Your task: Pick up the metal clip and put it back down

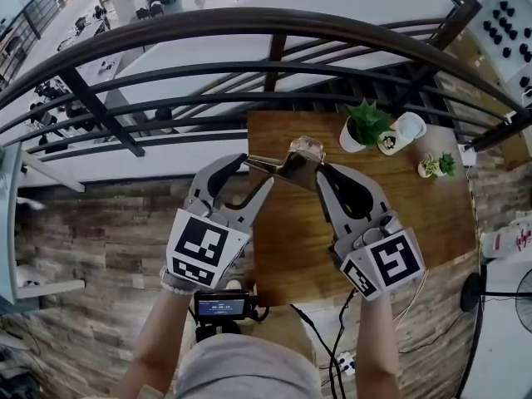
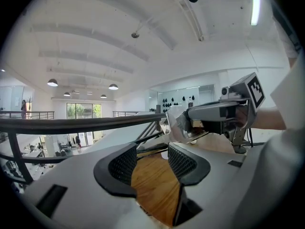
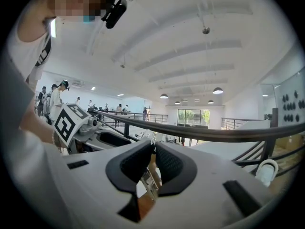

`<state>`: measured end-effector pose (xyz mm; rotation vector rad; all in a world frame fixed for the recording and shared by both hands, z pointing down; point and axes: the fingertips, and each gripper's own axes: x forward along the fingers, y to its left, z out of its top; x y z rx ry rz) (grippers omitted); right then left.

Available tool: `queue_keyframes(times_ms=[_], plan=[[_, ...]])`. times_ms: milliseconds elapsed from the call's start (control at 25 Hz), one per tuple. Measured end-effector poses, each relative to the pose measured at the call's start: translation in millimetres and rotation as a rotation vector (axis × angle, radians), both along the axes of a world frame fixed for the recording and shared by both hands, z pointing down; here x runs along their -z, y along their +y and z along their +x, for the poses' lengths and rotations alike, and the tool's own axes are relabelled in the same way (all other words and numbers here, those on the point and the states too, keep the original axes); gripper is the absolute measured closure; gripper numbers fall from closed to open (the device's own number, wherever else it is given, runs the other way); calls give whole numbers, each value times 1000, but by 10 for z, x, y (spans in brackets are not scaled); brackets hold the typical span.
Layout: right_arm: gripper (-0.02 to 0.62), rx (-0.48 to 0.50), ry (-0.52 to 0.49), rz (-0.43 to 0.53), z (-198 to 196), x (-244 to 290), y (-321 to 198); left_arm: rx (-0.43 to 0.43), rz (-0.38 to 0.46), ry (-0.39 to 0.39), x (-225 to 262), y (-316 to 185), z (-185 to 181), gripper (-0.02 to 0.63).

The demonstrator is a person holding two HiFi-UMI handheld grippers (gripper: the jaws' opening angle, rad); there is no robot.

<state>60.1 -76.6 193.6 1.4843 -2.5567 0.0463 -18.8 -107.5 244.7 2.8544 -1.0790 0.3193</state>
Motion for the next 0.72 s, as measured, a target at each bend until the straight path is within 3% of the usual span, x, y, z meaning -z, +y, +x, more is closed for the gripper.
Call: queue_keyframes(times_ms=[720], plan=[[558,18,-22,-38,227,-246,-200,16,-35,-18,-228,-176,211,394]])
